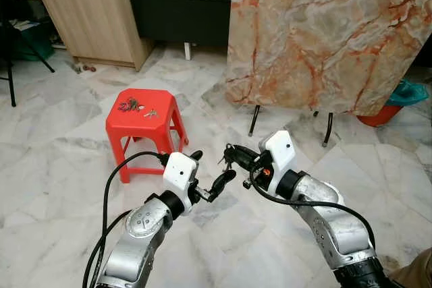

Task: Hang keys on a hook

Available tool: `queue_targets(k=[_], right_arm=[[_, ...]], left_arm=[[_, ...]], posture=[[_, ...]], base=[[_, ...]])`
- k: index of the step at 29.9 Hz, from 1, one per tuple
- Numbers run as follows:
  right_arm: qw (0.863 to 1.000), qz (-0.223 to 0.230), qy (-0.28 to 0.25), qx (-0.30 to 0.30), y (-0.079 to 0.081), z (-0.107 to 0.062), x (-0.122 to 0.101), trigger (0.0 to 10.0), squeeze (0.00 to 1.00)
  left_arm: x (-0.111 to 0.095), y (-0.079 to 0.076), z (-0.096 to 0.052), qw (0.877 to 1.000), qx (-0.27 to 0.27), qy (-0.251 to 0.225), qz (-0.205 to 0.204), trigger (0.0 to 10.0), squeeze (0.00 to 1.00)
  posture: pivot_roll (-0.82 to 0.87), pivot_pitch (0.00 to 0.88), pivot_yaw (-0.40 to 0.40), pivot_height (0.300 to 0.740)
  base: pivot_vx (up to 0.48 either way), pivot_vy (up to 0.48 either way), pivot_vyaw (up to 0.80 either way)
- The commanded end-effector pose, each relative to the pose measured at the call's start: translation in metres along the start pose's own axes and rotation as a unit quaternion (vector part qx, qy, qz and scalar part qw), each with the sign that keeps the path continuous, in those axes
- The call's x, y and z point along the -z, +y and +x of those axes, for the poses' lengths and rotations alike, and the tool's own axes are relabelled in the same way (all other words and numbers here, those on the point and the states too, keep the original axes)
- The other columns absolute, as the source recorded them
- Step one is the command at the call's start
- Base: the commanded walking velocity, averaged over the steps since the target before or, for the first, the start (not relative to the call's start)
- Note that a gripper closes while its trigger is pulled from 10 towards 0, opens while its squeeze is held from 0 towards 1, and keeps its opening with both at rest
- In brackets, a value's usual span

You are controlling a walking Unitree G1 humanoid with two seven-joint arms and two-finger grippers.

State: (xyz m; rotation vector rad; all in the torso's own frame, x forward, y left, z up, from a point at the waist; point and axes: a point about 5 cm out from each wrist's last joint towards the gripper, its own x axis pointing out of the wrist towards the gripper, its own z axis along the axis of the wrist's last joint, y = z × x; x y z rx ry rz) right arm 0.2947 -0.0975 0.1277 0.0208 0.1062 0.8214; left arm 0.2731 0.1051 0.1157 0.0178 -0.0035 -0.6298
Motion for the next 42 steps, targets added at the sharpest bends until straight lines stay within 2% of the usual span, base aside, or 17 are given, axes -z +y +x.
queue_targets(k=[1,5,10,14,23,29,30,31,32,42], right_arm=[[1.0,0.0,-0.02,-0.013,0.006,0.002,-0.01,10.0,0.0],[1.0,0.003,-0.02,-0.021,0.011,0.003,-0.01,10.0,0.0],[0.999,0.002,-0.02,-0.029,0.015,0.005,-0.011,10.0,0.0],[0.999,0.007,-0.021,-0.032,0.016,0.004,-0.014,10.0,0.0],[0.998,0.005,-0.015,-0.064,0.022,0.001,-0.016,10.0,0.0],[0.998,0.007,-0.016,-0.065,0.023,-0.001,-0.017,10.0,0.0],[0.998,0.007,-0.015,-0.065,0.023,-0.001,-0.017,10.0,0.0],[0.998,0.007,-0.015,-0.065,0.024,-0.002,-0.017,10.0,0.0],[0.998,0.007,-0.014,-0.065,0.023,-0.002,-0.017,10.0,0.0],[0.998,0.011,-0.008,-0.062,0.023,-0.002,-0.016,10.0,0.0]], left_arm=[[-0.004,-0.003,0.001,1.0,0.016,-0.005,-0.008,10.0,0.0],[-0.007,-0.007,0.002,0.999,0.034,-0.012,-0.013,10.0,0.0],[-0.007,-0.013,0.004,0.998,0.058,-0.001,0.004,10.0,0.0],[-0.006,-0.012,0.004,0.999,0.048,-0.005,-0.004,10.0,0.0],[-0.007,-0.021,0.007,0.997,0.078,-0.004,-0.004,10.0,0.0],[-0.007,-0.022,0.006,0.997,0.077,-0.004,-0.003,10.0,0.0],[-0.007,-0.022,0.006,0.997,0.076,-0.003,-0.002,4.8,0.0],[-0.007,-0.021,0.006,0.997,0.074,-0.003,-0.002,0.5,0.0],[-0.007,-0.021,0.005,0.997,0.073,-0.003,-0.004,0.0,0.0],[-0.006,-0.02,0.006,0.998,0.067,-0.006,-0.005,0.0,0.0]], posture=[[0.09,0.09,-0.045,0.74],[0.09,0.09,-0.045,0.74],[0.09,0.09,-0.046,0.74],[0.08,0.09,-0.047,0.74],[0.08,0.096,-0.047,0.74],[0.07,0.099,-0.044,0.74],[0.07,0.102,-0.045,0.74],[0.08,0.103,-0.045,0.74],[0.08,0.103,-0.045,0.74],[0.08,0.103,-0.045,0.74]], base=[[0.0,0.0,0.0],[0.0,0.0,0.0],[0.0,0.0,0.0],[0.0,0.0,0.0],[0.0,0.0,0.0],[0.0,0.0,0.0],[0.0,0.0,0.0],[0.0,0.0,0.0],[0.0,0.0,0.0],[0.0,0.0,0.0]])
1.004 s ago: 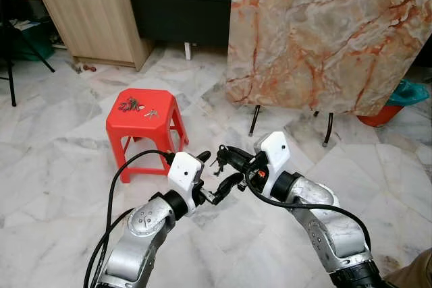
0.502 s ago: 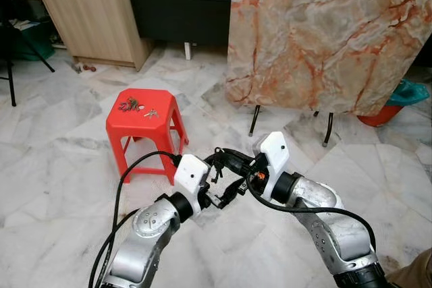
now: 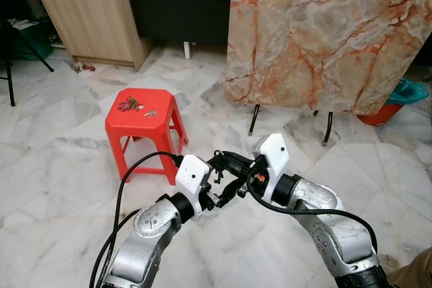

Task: Hang keys on a hook

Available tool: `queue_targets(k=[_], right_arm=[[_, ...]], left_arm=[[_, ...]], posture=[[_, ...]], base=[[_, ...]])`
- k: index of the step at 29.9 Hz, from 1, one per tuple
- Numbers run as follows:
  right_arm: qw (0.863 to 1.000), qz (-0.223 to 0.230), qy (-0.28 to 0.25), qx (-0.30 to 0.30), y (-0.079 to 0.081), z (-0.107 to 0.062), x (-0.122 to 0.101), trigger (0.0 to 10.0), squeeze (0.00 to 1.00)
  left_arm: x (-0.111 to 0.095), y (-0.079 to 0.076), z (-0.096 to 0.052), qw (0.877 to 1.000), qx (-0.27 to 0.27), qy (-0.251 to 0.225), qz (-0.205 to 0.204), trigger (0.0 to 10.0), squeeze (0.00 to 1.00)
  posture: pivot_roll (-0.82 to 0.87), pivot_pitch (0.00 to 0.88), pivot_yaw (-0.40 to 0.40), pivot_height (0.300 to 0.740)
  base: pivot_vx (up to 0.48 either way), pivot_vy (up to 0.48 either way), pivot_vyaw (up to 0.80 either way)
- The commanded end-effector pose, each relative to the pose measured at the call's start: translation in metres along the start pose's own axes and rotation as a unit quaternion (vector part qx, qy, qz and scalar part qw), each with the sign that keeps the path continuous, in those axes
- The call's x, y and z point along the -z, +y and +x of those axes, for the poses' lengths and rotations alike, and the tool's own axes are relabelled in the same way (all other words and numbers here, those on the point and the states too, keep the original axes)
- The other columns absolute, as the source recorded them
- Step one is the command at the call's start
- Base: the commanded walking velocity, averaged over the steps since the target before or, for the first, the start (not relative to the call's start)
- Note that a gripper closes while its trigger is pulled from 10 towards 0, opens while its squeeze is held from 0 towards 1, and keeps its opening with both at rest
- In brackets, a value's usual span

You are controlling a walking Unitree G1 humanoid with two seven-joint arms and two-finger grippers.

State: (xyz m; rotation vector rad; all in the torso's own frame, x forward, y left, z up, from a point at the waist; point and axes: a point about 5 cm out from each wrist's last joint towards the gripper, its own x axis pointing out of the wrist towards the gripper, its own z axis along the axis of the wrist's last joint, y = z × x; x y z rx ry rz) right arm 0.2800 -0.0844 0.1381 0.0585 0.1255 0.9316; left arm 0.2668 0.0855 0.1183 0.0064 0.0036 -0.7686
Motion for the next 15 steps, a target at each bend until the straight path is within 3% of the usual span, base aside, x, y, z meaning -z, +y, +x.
queue_targets(k=[1,15], right_arm=[[1.0,-0.007,-0.009,-0.004,0.003,-0.0009,-0.0059,10.0,0.0],[1.0,-0.002,-0.004,-0.004,0.0037,-0.0016,-0.0038,10.0,0.0]], left_arm=[[-0.0034,-0.0005,-0.0008,1.0,-0.001,-0.007,0.002,0.0,0.0],[-0.0045,-0.001,-0.0003,1.0,-0.001,-0.012,0.002,0.0,0.0]], posture=[[0.08,0.101,-0.043,0.74],[0.07,0.1,-0.044,0.74]], base=[[0.0,0.0,0.0],[0.0,0.0,0.0]])
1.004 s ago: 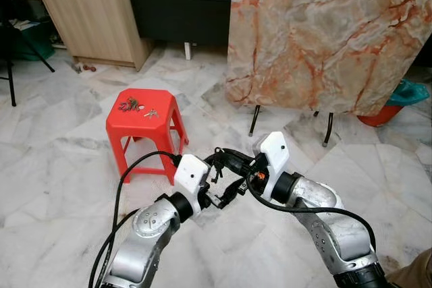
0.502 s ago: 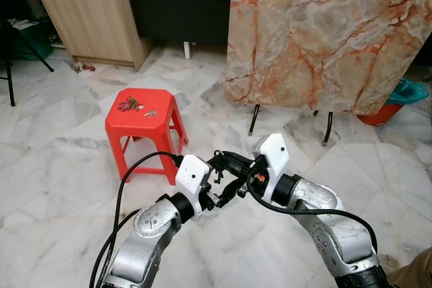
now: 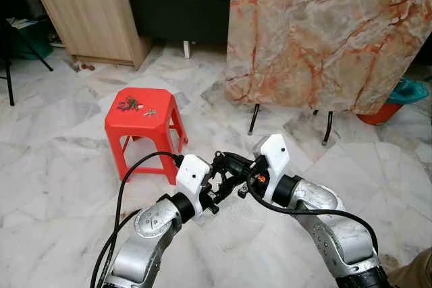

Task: Hang keys on a hook

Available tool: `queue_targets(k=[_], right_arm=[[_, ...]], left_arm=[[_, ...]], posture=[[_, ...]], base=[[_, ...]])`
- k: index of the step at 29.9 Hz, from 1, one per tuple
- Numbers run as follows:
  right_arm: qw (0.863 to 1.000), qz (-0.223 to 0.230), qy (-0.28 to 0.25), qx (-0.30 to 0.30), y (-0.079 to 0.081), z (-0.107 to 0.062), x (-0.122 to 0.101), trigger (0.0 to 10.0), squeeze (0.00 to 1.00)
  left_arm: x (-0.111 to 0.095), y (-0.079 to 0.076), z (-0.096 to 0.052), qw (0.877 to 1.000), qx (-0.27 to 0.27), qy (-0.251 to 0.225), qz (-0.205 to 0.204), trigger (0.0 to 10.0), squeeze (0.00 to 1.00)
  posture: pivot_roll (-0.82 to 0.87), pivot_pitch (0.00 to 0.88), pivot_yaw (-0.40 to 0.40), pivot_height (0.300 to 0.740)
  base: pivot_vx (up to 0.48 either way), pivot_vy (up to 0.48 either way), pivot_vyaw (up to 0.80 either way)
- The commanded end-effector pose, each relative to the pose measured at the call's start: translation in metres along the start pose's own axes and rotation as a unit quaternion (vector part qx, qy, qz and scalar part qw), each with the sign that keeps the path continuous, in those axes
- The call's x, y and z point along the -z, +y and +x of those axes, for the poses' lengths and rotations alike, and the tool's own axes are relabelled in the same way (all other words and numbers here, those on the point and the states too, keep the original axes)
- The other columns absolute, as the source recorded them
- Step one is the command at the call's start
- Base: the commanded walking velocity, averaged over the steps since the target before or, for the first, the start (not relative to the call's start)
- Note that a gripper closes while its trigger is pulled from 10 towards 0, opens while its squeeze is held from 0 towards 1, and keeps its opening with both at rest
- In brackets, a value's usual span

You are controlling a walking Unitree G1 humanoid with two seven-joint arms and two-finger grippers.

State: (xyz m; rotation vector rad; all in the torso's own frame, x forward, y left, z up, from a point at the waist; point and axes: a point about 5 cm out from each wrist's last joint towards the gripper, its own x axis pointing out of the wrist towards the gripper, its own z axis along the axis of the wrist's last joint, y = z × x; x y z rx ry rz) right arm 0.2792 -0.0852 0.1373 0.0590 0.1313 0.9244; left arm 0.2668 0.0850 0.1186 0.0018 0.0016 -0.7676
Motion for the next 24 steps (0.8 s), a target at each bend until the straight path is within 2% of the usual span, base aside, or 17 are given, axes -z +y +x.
queue_targets(k=[1,24], right_arm=[[1.0,-0.003,-0.006,-0.007,0.0038,-0.0007,-0.0046,10.0,0.0],[1.0,-0.012,-0.005,0.004,0.0026,-0.0002,-0.0037,10.0,0.0]], left_arm=[[-0.0044,-0.0007,-0.0009,1.0,-0.001,-0.01,0.003,0.0,0.0],[-0.0103,0.0019,0.0003,1.0,-0.005,-0.025,-0.002,0.0,0.0]], posture=[[0.07,0.102,-0.043,0.74],[0.08,0.1,-0.039,0.74]], base=[[0.0,0.0,0.0],[0.0,0.0,0.0]])
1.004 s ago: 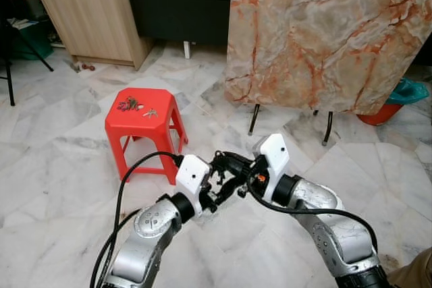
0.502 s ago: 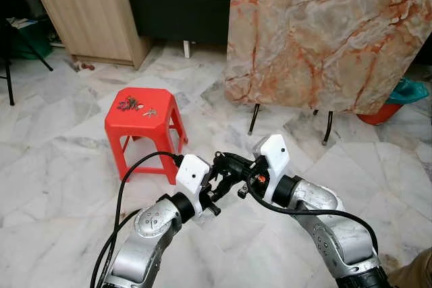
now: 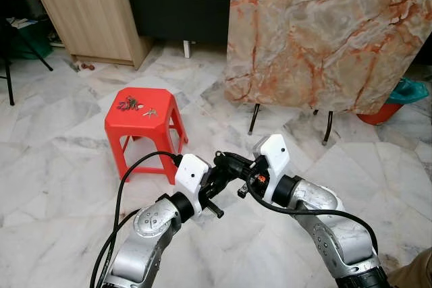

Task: Hang keys on a hook

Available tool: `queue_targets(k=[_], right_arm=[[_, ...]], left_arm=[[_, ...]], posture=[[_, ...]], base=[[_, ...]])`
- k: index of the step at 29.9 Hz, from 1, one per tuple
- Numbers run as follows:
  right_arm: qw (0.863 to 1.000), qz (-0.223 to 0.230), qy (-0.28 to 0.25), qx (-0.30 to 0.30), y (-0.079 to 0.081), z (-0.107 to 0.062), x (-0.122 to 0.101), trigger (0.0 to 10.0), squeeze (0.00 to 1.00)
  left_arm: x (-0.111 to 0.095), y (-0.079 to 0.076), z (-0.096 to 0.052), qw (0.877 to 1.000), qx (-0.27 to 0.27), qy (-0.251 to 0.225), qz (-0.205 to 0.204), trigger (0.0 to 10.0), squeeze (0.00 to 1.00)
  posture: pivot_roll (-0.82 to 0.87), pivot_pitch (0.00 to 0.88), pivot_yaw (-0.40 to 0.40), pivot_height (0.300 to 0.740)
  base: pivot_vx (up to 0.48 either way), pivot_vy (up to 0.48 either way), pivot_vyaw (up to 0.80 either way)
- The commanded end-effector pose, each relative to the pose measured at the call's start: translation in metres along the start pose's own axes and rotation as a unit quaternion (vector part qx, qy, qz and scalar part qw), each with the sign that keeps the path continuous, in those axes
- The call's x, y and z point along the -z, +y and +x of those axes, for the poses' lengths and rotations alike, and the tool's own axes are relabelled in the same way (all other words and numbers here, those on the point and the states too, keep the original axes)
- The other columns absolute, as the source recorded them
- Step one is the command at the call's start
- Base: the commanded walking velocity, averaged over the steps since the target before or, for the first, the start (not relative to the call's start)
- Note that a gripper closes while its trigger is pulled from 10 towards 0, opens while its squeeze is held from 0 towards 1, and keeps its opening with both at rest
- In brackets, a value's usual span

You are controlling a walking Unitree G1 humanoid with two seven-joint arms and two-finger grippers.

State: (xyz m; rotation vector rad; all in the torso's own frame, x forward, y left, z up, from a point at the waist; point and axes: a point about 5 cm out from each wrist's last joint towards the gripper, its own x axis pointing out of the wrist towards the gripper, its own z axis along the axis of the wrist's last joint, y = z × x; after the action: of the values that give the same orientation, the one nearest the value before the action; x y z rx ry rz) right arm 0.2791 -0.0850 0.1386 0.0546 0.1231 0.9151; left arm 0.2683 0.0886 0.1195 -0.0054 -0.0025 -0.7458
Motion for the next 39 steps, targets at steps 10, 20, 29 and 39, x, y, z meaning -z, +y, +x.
queue_targets(k=[10,20,29,39], right_arm=[[1.0,-0.009,0.0,0.002,0.002,-0.001,-0.002,10.0,0.0],[1.0,-0.005,0.001,0.005,0.001,-0.001,-0.002,10.0,1.0],[1.0,-0.006,0.002,0.001,0.0,-0.003,-0.003,10.0,1.0],[1.0,-0.006,0.02,-0.002,-0.001,-0.013,0.003,10.0,1.0]], left_arm=[[-0.01,-0.002,0.002,1.0,0.003,-0.026,-0.004,0.0,0.0],[-0.009,-0.002,0.001,1.0,0.0,-0.025,-0.003,0.0,0.0],[-0.008,0.0,0.001,1.0,-0.007,-0.022,-0.002,0.0,0.0],[-0.008,0.015,0.0,0.997,-0.071,-0.028,0.019,0.0,0.0]], posture=[[0.07,0.102,-0.041,0.74],[0.07,0.103,-0.042,0.74],[0.07,0.102,-0.042,0.74],[0.07,0.103,-0.042,0.74]], base=[[0.0,0.0,0.0],[0.0,0.0,0.0],[0.0,0.0,0.0],[0.0,0.0,0.0]])
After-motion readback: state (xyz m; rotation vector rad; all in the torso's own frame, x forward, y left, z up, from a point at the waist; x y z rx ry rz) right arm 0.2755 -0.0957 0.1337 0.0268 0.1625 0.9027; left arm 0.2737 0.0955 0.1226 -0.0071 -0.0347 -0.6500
